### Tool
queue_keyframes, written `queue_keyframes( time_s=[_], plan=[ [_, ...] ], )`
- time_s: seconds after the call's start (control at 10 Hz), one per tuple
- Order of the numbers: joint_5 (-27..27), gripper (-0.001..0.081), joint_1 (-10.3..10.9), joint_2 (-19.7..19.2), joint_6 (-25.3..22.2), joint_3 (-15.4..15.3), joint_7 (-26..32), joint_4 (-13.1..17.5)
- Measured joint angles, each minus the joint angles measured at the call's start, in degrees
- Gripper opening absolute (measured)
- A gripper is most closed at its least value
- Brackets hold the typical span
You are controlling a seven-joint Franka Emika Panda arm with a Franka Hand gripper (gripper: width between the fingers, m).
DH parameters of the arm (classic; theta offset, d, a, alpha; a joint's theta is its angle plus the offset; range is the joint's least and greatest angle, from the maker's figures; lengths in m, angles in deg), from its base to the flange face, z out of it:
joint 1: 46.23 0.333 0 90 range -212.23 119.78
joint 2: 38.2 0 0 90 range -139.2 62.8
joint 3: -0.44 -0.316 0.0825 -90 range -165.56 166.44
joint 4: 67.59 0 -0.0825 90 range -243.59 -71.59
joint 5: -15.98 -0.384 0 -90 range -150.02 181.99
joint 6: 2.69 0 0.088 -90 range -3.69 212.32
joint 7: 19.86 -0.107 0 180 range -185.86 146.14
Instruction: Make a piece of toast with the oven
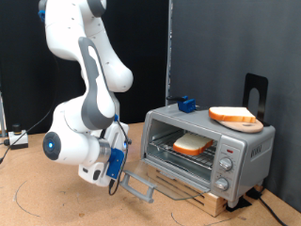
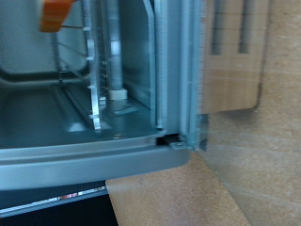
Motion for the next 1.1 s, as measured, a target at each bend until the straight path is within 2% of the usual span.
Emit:
queue_keyframes(
  time_s=[0.2,0.5,0.8,1.1],
  plan=[
    [-1.9,0.0809,-0.8,4.0,-2.9,-1.0,1.7,-0.8],
    [-5.0,0.0809,-0.8,10.4,-6.8,-3.0,4.0,-2.6],
    [-8.5,0.0809,-0.3,16.9,-8.9,-5.5,6.9,-5.0],
    [-13.3,0.0809,0.6,23.2,-13.6,-6.9,9.7,-6.0]
  ],
)
